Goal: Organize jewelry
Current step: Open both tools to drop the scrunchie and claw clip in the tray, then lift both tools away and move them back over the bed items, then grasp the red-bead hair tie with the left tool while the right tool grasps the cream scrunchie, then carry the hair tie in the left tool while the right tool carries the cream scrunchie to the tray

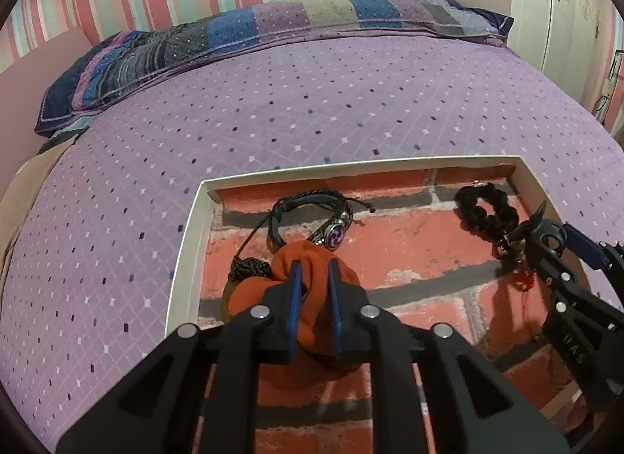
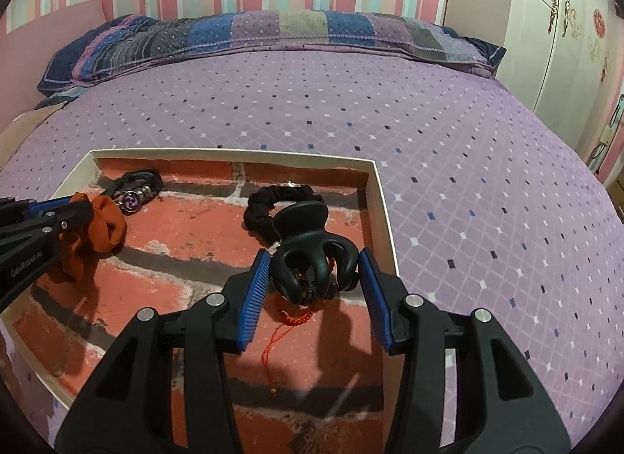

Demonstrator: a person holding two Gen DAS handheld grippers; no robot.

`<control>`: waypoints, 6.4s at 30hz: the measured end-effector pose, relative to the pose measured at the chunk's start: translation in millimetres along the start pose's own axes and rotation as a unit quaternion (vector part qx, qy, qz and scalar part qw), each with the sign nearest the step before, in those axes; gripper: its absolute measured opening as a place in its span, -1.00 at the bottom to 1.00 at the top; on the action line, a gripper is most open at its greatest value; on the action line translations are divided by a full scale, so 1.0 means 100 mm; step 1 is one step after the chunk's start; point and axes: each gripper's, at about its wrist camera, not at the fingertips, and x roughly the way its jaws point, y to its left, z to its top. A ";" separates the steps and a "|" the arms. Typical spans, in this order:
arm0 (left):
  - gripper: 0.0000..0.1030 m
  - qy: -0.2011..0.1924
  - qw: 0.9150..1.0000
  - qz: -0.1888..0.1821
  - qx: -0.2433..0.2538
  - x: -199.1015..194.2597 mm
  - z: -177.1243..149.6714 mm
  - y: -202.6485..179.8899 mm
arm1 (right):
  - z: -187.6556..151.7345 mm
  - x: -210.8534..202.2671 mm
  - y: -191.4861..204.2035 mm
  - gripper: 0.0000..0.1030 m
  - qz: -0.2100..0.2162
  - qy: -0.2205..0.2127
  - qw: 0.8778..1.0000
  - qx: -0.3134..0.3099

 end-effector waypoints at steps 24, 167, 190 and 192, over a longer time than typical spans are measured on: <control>0.37 -0.046 0.998 -0.033 0.002 -0.86 -0.01 0.18 | 0.06 -0.88 -0.15 0.91 0.021 -0.039 0.999 -0.015; -0.89 -0.047 0.997 -0.027 -0.058 -1.98 -2.35 0.19 | -1.64 -1.70 0.03 -0.82 0.071 -0.004 0.997 0.008; -0.89 -0.026 0.998 -0.004 -0.058 -0.83 -0.60 0.19 | -0.39 -0.96 -0.25 -0.82 0.039 -0.031 0.999 0.020; -0.89 -0.015 0.998 0.008 -0.054 -0.67 -0.57 0.19 | -0.37 -0.84 -0.23 -0.81 0.028 -0.024 0.999 0.017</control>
